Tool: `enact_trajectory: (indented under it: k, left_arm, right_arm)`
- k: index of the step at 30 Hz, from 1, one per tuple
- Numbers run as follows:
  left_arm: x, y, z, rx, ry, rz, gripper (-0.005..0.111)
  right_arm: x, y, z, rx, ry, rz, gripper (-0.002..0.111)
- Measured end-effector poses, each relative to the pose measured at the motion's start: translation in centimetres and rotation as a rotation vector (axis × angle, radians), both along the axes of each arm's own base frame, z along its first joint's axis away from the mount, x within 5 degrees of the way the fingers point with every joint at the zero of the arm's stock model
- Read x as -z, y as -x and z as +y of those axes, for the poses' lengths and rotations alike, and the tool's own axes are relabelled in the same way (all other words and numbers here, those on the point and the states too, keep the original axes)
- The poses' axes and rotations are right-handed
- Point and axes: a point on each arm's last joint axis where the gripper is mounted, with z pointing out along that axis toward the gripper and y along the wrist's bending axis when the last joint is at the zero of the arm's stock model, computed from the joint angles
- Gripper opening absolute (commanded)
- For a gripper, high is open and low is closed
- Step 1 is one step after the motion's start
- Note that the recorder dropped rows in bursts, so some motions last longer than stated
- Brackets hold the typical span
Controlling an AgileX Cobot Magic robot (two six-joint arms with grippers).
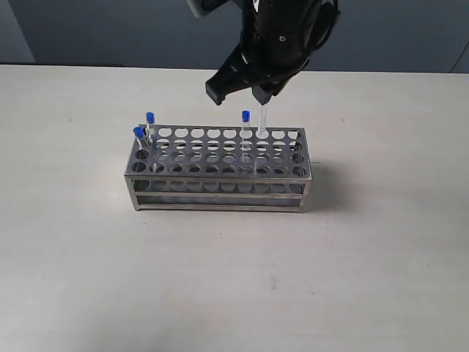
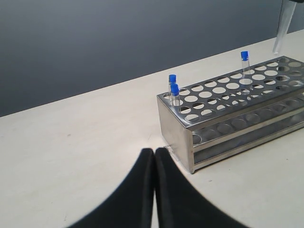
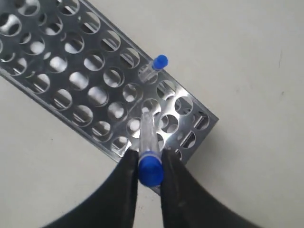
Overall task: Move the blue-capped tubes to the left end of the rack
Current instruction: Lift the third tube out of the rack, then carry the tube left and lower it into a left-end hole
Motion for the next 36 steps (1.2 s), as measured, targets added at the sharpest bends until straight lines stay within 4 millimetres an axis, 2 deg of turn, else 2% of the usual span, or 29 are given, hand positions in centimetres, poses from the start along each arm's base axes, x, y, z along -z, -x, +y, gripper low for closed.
enact_trajectory:
  k: [8, 17, 23, 29, 36]
  left_arm:
    - [0.0, 0.0, 0.0, 0.000, 0.000, 0.000, 0.001]
    - [0.0, 0.0, 0.0, 0.000, 0.000, 0.000, 0.001]
    - [0.0, 0.0, 0.0, 0.000, 0.000, 0.000, 0.001]
    - [0.0, 0.0, 0.0, 0.000, 0.000, 0.000, 0.001]
    - [0.0, 0.0, 0.0, 0.000, 0.000, 0.000, 0.001]
  right_arm:
    - [-0.8, 1.2, 2.2, -0.180, -0.201, 0.050, 0.000]
    - [0.4, 1.0, 8.0, -0.337, -0.192, 0.066, 0.000]
    - [1.9, 0.4, 10.9, -0.377, -0.182, 0.079, 0.000]
    - [3.3, -0.1, 11.7, -0.380, -0.166, 0.094, 0.000]
    - [4.0, -0.2, 11.9, -0.381, -0.153, 0.106, 0.000]
